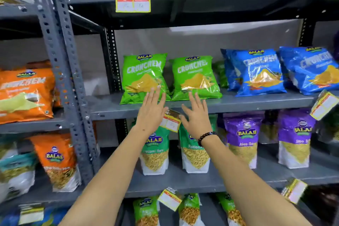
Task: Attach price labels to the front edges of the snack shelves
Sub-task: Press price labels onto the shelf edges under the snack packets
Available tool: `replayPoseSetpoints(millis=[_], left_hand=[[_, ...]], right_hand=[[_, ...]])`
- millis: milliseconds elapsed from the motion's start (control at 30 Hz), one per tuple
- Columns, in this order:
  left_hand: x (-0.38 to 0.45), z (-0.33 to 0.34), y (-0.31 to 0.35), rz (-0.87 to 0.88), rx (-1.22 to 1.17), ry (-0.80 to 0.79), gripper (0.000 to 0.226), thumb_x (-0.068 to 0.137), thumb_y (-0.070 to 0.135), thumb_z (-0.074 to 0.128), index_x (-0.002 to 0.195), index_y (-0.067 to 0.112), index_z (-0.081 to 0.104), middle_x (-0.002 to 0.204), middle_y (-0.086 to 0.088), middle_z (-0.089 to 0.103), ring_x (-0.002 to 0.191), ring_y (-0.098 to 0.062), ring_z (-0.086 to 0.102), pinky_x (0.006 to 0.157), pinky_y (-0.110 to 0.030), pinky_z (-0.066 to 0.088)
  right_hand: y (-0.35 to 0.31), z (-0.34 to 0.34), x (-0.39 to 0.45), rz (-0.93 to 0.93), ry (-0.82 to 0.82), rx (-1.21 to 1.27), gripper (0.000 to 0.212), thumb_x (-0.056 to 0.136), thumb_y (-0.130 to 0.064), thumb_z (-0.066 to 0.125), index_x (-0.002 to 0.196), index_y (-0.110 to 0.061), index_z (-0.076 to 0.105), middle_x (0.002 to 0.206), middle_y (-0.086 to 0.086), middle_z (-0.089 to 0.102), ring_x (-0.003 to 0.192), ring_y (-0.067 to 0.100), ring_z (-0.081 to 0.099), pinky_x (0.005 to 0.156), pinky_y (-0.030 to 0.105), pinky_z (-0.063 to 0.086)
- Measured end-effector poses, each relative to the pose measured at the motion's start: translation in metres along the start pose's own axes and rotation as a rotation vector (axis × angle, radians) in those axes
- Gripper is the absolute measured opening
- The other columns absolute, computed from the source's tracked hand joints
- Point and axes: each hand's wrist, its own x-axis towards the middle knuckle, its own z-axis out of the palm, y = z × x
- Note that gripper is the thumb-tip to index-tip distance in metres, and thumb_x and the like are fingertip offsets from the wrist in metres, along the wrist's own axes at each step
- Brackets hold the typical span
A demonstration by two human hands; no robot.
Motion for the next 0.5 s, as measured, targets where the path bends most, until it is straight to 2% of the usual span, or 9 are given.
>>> replayPoseSetpoints(millis=[133,233,367,433,500], left_hand=[[-0.003,0.017,-0.023,0.033,-0.031,-0.074,0.041,0.1,0.023,0.039,0.138,0.006,0.037,0.157,-0.017,0.014,0.145,-0.031,0.013,0.12,-0.041,0.012],[-0.002,0.022,-0.025,0.032,-0.144,-0.043,0.036,0.097,0.016,0.047,0.131,0.004,0.045,0.153,-0.017,0.027,0.142,-0.03,0.024,0.117,-0.04,0.021],[0.003,0.021,-0.023,-0.039,-0.297,-0.013,0.024,0.091,0.014,0.059,0.112,0.002,0.056,0.148,-0.014,0.039,0.139,-0.028,0.032,0.11,-0.041,0.034],[0.005,0.02,-0.021,-0.071,-0.347,0.001,0.017,0.09,0.013,0.059,0.104,0.003,0.057,0.14,-0.014,0.049,0.13,-0.03,0.045,0.1,-0.044,0.043],[0.007,0.02,-0.02,-0.09,-0.386,0.034,0.01,0.091,0.012,0.058,0.094,0.003,0.056,0.117,-0.014,0.062,0.104,-0.034,0.06,0.08,-0.043,0.05]], right_hand=[[-0.01,0.024,-0.002,0.053,-0.079,-0.107,0.032,0.091,-0.027,0.051,0.116,-0.01,0.058,0.157,0.014,0.008,0.145,0.032,0.001,0.117,0.055,0.004],[-0.013,0.034,0.0,0.096,-0.015,-0.096,0.026,0.089,-0.022,0.054,0.108,-0.004,0.061,0.156,0.016,0.01,0.145,0.03,0.005,0.117,0.051,0.004],[-0.014,0.037,0.005,0.181,0.082,-0.056,0.018,0.086,-0.015,0.059,0.094,0.0,0.064,0.153,0.02,0.018,0.143,0.033,0.012,0.117,0.05,0.006],[-0.011,0.037,0.007,0.201,0.091,-0.028,0.015,0.084,-0.013,0.061,0.09,0.0,0.065,0.153,0.02,0.019,0.143,0.033,0.012,0.117,0.05,0.005],[-0.006,0.036,0.009,0.219,0.086,-0.006,0.012,0.083,-0.013,0.063,0.086,-0.002,0.066,0.153,0.02,0.019,0.144,0.033,0.011,0.118,0.048,0.005]])
